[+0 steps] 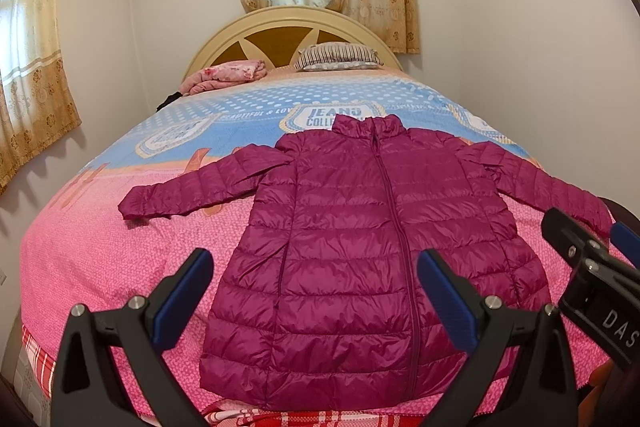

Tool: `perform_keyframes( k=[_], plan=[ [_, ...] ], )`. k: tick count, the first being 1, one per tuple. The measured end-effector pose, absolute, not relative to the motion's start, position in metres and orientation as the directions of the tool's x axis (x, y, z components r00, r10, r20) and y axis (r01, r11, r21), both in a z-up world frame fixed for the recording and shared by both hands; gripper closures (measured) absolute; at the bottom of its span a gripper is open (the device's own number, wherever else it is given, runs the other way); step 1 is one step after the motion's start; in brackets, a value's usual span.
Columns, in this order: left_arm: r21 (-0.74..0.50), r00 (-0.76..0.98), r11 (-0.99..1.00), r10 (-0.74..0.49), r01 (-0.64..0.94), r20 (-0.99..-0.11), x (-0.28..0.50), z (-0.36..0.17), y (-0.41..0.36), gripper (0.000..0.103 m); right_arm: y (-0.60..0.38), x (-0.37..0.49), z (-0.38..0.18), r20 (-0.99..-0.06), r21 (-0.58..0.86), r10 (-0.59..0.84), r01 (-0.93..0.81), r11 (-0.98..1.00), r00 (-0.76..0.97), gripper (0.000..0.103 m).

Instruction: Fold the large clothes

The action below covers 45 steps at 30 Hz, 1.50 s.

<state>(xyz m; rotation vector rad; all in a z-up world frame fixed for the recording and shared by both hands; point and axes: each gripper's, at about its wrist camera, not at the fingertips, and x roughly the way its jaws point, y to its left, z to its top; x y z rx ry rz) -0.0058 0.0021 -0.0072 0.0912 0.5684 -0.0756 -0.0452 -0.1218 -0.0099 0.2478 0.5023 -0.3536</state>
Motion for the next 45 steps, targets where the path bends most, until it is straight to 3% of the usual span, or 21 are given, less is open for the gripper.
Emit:
perform_keyframes(
  k=[21, 28, 37, 45],
  plan=[
    [0.061, 0.830, 0.993, -0.051, 0.102, -0.555, -0.004, -0.012, 0.000, 0.000, -0.122, -0.041, -0.013, -0.531, 0.135, -0.263, 0.387, 0.912, 0.805, 0.001],
    [0.026, 0.808, 0.993, -0.077, 0.113, -0.585, 0.008, -0.022, 0.003, 0.000, -0.155, -0.037, -0.020, -0.539, 0.133, -0.319, 0.453, 0.881, 0.779, 0.001],
    [-0.094, 0.723, 0.990, -0.139, 0.102, -0.677, 0.074, -0.056, 0.023, 0.000, -0.273, -0.024, -0.059, -0.649, 0.179, -0.360, 0.595, 0.784, 0.670, 0.001],
    [-0.085, 0.758, 0.995, -0.092, 0.049, -0.645, 0.146, -0.055, 0.038, 0.000, -0.458, -0.064, -0.068, -0.643, 0.354, -0.486, 0.793, 0.497, 0.592, 0.001]
  ],
)
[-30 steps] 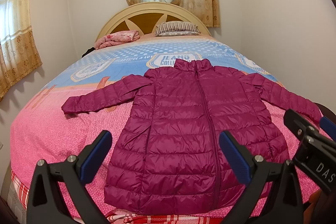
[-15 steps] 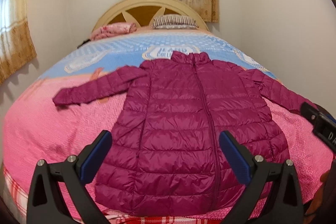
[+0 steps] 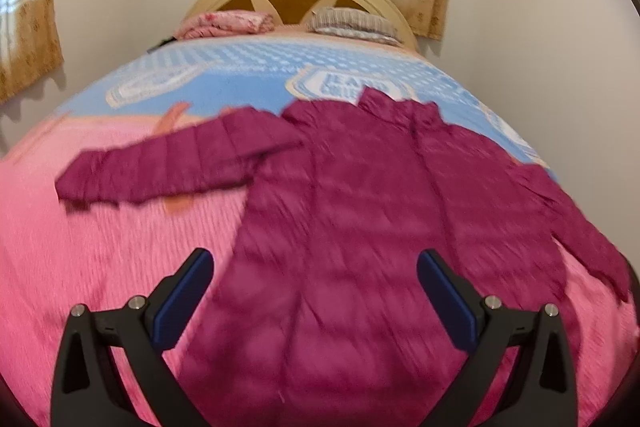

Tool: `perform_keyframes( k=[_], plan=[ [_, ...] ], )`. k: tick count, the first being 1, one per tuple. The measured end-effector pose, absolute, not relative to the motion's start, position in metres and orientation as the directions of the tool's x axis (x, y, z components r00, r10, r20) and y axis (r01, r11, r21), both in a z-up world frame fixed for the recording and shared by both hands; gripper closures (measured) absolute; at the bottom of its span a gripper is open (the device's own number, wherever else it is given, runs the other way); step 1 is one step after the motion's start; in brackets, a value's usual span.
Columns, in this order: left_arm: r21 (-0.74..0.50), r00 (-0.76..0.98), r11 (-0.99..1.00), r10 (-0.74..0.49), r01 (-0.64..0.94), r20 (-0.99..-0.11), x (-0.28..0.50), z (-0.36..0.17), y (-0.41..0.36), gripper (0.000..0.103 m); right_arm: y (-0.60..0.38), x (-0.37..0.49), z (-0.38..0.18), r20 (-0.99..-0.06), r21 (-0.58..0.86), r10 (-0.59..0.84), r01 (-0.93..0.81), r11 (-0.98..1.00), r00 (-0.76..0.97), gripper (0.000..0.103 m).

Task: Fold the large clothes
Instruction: 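Grasp the sleeve cuff with the right gripper and fold it across the jacket body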

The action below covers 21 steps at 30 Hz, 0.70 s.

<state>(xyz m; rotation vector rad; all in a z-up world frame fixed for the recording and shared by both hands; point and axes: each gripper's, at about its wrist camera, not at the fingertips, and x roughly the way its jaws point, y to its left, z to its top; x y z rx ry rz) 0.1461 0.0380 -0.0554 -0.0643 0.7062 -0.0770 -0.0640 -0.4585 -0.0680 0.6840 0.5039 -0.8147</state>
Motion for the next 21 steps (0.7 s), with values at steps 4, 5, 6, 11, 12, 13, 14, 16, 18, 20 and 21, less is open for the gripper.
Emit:
perform_keyframes(
  k=[4, 5, 6, 11, 12, 13, 14, 16, 18, 20, 21],
  plan=[
    [-0.032, 0.761, 0.999, -0.037, 0.022, -0.648, 0.189, -0.059, 0.039, 0.000, -0.507, -0.054, -0.098, -0.715, 0.387, -0.433, 0.826, 0.410, 0.549, 0.015],
    [-0.028, 0.762, 0.999, -0.036, 0.023, -0.647, 0.197, -0.061, 0.041, 0.000, -0.511, -0.047, -0.105, -0.732, 0.372, -0.418, 0.830, 0.416, 0.538, 0.019],
    [-0.018, 0.763, 1.000, -0.029, 0.023, -0.646, 0.205, -0.063, 0.044, 0.000, -0.515, -0.036, -0.113, -0.757, 0.340, -0.403, 0.836, 0.431, 0.515, 0.024],
    [0.043, 0.773, 0.999, 0.044, -0.021, -0.633, 0.233, -0.070, 0.061, 0.000, -0.514, -0.008, -0.133, -0.802, 0.265, -0.393, 0.857, 0.442, 0.450, 0.029],
    [0.041, 0.774, 0.999, 0.046, -0.026, -0.631, 0.237, -0.070, 0.065, 0.000, -0.513, -0.003, -0.135, -0.808, 0.245, -0.396, 0.860, 0.447, 0.436, 0.032],
    [0.035, 0.776, 0.999, 0.050, -0.036, -0.629, 0.242, -0.070, 0.072, 0.000, -0.514, 0.000, -0.137, -0.811, 0.234, -0.396, 0.860, 0.454, 0.430, 0.044],
    [0.027, 0.777, 0.999, 0.049, -0.041, -0.628, 0.248, -0.071, 0.076, 0.000, -0.513, 0.003, -0.138, -0.811, 0.224, -0.399, 0.856, 0.465, 0.429, 0.048],
    [0.005, 0.781, 0.999, 0.036, -0.041, -0.623, 0.255, -0.074, 0.083, 0.000, -0.511, 0.005, -0.137, -0.808, 0.201, -0.415, 0.858, 0.473, 0.419, 0.055],
    [-0.012, 0.780, 0.999, 0.022, -0.038, -0.625, 0.258, -0.081, 0.086, 0.000, -0.510, 0.006, -0.136, -0.806, 0.199, -0.413, 0.851, 0.485, 0.424, 0.069],
    [-0.037, 0.772, 0.999, 0.002, -0.033, -0.635, 0.261, -0.092, 0.089, 0.000, -0.507, 0.014, -0.125, -0.805, 0.153, -0.435, 0.850, 0.504, 0.403, 0.083],
    [-0.046, 0.765, 0.998, -0.003, -0.035, -0.644, 0.261, -0.098, 0.089, 0.000, -0.504, 0.019, -0.118, -0.799, 0.135, -0.449, 0.846, 0.516, 0.401, 0.086]
  ],
)
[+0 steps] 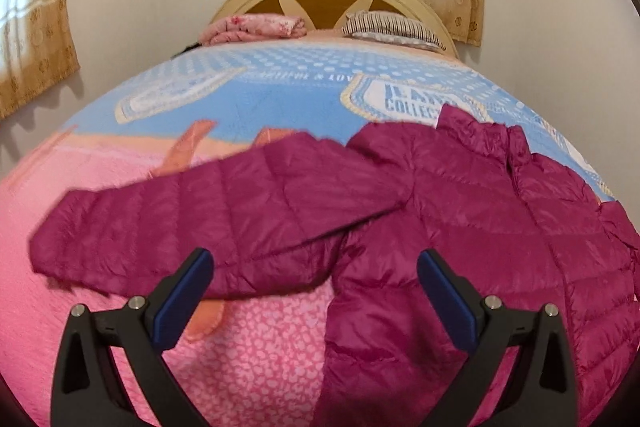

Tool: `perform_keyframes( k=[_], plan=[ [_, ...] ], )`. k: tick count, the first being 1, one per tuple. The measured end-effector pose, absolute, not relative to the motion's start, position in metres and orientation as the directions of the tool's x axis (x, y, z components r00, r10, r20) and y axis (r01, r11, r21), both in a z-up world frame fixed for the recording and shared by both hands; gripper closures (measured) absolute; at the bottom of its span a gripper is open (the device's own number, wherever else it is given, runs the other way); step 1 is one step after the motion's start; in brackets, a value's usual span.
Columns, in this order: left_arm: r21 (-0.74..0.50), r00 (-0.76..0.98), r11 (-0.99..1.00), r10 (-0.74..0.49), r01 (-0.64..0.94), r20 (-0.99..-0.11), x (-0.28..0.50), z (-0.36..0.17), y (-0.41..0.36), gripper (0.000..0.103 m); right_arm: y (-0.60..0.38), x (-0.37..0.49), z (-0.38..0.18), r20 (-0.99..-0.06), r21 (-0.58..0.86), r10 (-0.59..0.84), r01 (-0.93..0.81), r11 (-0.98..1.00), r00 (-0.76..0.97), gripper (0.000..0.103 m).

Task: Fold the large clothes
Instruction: 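Grasp the sleeve cuff with the right gripper and fold it across the jacket body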

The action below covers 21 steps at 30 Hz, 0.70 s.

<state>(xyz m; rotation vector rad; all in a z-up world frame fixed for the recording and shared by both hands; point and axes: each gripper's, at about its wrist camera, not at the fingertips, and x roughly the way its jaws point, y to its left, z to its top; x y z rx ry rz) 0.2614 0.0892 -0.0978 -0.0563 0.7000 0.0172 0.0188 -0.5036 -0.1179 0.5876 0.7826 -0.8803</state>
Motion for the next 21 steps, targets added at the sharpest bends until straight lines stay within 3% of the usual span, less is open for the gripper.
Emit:
perform_keyframes(
  k=[6, 11, 17, 21],
  plan=[
    [-0.122, 0.725, 0.991, -0.045, -0.054, -0.688, 0.263, -0.117, 0.096, 0.000, -0.451, 0.057, -0.023, -0.691, 0.079, -0.507, 0.751, 0.656, 0.515, 0.089],
    [-0.190, 0.735, 0.979, -0.076, -0.073, -0.674, 0.257, -0.117, 0.106, 0.000, -0.340, 0.137, 0.044, -0.621, 0.094, -0.336, 0.492, 0.866, 0.709, 0.089],
    [-0.364, 0.728, 0.924, -0.168, -0.120, -0.665, 0.258, -0.128, 0.134, 0.000, -0.198, 0.235, 0.039, -0.606, 0.158, -0.014, 0.137, 0.978, 0.796, 0.089],
    [-0.373, 0.736, 0.920, -0.171, -0.117, -0.655, 0.256, -0.128, 0.135, 0.000, -0.121, 0.292, -0.009, -0.647, 0.200, 0.127, 0.007, 0.980, 0.752, 0.089]
  ],
)
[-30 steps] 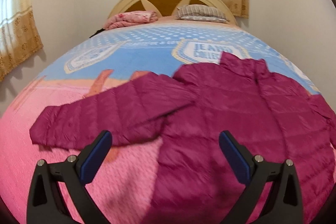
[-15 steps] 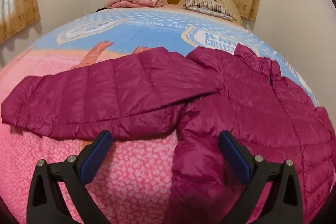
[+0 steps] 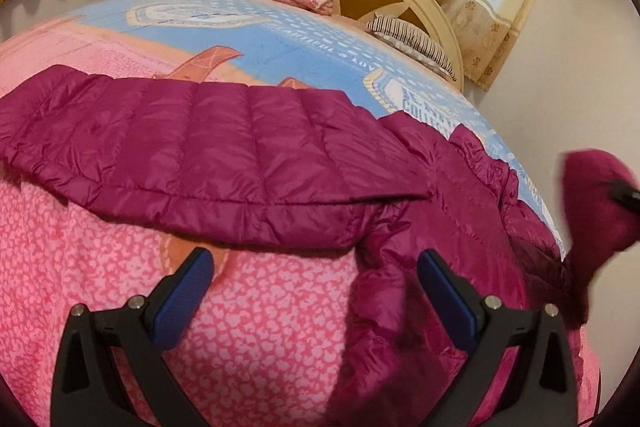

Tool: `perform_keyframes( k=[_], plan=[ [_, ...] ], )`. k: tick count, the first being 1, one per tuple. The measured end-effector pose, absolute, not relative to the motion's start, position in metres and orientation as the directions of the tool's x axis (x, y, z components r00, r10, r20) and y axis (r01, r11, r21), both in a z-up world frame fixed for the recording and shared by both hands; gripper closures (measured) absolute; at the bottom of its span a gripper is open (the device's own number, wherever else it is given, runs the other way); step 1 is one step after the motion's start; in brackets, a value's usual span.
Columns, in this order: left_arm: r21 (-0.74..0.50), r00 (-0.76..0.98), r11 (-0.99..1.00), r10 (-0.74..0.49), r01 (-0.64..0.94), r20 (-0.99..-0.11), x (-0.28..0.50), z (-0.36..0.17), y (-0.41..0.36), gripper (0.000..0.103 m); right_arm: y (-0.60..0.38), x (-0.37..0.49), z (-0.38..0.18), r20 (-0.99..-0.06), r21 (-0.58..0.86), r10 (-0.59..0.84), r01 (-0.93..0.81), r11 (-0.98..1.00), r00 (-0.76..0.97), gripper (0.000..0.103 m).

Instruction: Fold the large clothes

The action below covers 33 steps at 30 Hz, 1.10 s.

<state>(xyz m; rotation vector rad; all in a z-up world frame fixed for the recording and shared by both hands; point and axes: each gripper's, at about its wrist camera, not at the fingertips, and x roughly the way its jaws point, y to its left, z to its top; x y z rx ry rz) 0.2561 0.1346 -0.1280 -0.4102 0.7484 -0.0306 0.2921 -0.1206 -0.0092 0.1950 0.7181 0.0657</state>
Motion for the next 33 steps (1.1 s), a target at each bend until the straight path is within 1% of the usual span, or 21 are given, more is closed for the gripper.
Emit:
perform_keyframes(
  k=[2, 4, 6, 8, 9, 10, 11, 13, 15, 16, 17, 20, 21, 22, 23, 25, 26, 27, 28, 31, 33],
  plan=[
    [-0.370, 0.737, 0.922, -0.169, -0.116, -0.654, 0.257, -0.128, 0.133, 0.000, -0.090, 0.304, -0.035, -0.669, 0.185, 0.145, -0.026, 0.982, 0.729, 0.089],
    [-0.382, 0.738, 0.917, -0.180, -0.114, -0.650, 0.257, -0.128, 0.132, 0.000, -0.067, 0.312, -0.059, -0.681, 0.202, 0.198, -0.079, 0.976, 0.705, 0.089],
    [-0.392, 0.740, 0.913, -0.187, -0.111, -0.646, 0.257, -0.129, 0.130, 0.000, -0.053, 0.322, -0.077, -0.694, 0.198, 0.212, -0.101, 0.975, 0.688, 0.086],
    [-0.397, 0.741, 0.912, -0.192, -0.108, -0.643, 0.257, -0.128, 0.130, 0.000, -0.046, 0.326, -0.093, -0.706, 0.213, 0.246, -0.132, 0.968, 0.664, 0.071],
    [-0.398, 0.741, 0.911, -0.194, -0.106, -0.643, 0.256, -0.130, 0.133, 0.000, -0.041, 0.333, -0.102, -0.706, 0.259, 0.297, -0.156, 0.953, 0.643, 0.049],
    [-0.399, 0.741, 0.911, -0.196, -0.105, -0.643, 0.257, -0.130, 0.133, 0.000, -0.042, 0.335, -0.108, -0.690, 0.330, 0.365, -0.177, 0.927, 0.625, 0.038],
    [-0.402, 0.741, 0.910, -0.198, -0.104, -0.641, 0.256, -0.129, 0.135, 0.000, -0.044, 0.335, -0.111, -0.665, 0.393, 0.423, -0.194, 0.899, 0.616, 0.037],
    [-0.408, 0.743, 0.907, -0.203, -0.102, -0.638, 0.256, -0.129, 0.137, 0.000, -0.047, 0.332, -0.109, -0.628, 0.465, 0.500, -0.228, 0.855, 0.596, 0.036],
    [-0.411, 0.743, 0.906, -0.206, -0.101, -0.637, 0.255, -0.129, 0.138, 0.000, -0.050, 0.326, -0.098, -0.590, 0.511, 0.554, -0.259, 0.820, 0.587, 0.036],
    [-0.408, 0.742, 0.907, -0.205, -0.102, -0.639, 0.256, -0.129, 0.138, 0.000, -0.055, 0.323, -0.091, -0.573, 0.514, 0.557, -0.266, 0.816, 0.601, 0.036],
    [-0.407, 0.742, 0.908, -0.203, -0.102, -0.639, 0.256, -0.129, 0.138, 0.000, -0.059, 0.318, -0.084, -0.565, 0.490, 0.524, -0.252, 0.835, 0.637, 0.036],
    [-0.407, 0.741, 0.908, -0.204, -0.101, -0.639, 0.256, -0.129, 0.139, 0.000, -0.093, 0.296, -0.065, -0.593, 0.319, 0.296, -0.119, 0.940, 0.749, 0.037],
    [-0.408, 0.742, 0.908, -0.204, -0.101, -0.639, 0.255, -0.129, 0.138, 0.000, -0.104, 0.291, -0.062, -0.597, 0.267, 0.227, -0.077, 0.961, 0.770, 0.040],
    [-0.405, 0.741, 0.909, -0.202, -0.102, -0.640, 0.256, -0.129, 0.138, 0.000, -0.123, 0.286, -0.062, -0.612, 0.175, 0.101, 0.010, 0.985, 0.784, 0.046],
    [-0.403, 0.741, 0.910, -0.201, -0.102, -0.641, 0.256, -0.129, 0.138, 0.000, -0.138, 0.283, -0.064, -0.625, 0.108, 0.006, 0.080, 0.991, 0.780, 0.049],
    [-0.393, 0.738, 0.913, -0.194, -0.104, -0.647, 0.257, -0.130, 0.137, 0.000, -0.168, 0.279, -0.072, -0.645, 0.026, -0.126, 0.187, 0.982, 0.753, 0.058],
    [-0.387, 0.736, 0.916, -0.190, -0.106, -0.650, 0.258, -0.130, 0.137, 0.000, -0.187, 0.276, -0.078, -0.665, 0.008, -0.176, 0.242, 0.970, 0.726, 0.061],
    [-0.380, 0.734, 0.919, -0.185, -0.107, -0.654, 0.259, -0.131, 0.136, 0.000, -0.202, 0.272, -0.085, -0.686, 0.011, -0.199, 0.284, 0.959, 0.699, 0.070],
    [-0.373, 0.732, 0.921, -0.180, -0.109, -0.658, 0.259, -0.132, 0.135, 0.000, -0.215, 0.269, -0.091, -0.707, 0.027, -0.204, 0.314, 0.949, 0.677, 0.074],
    [-0.352, 0.726, 0.929, -0.164, -0.114, -0.668, 0.261, -0.132, 0.131, 0.000, -0.243, 0.262, -0.115, -0.747, 0.119, -0.161, 0.367, 0.922, 0.646, 0.074],
    [-0.343, 0.725, 0.932, -0.156, -0.117, -0.671, 0.261, -0.132, 0.131, 0.000, -0.253, 0.261, -0.133, -0.768, 0.166, -0.117, 0.372, 0.913, 0.629, 0.074]
  ],
)
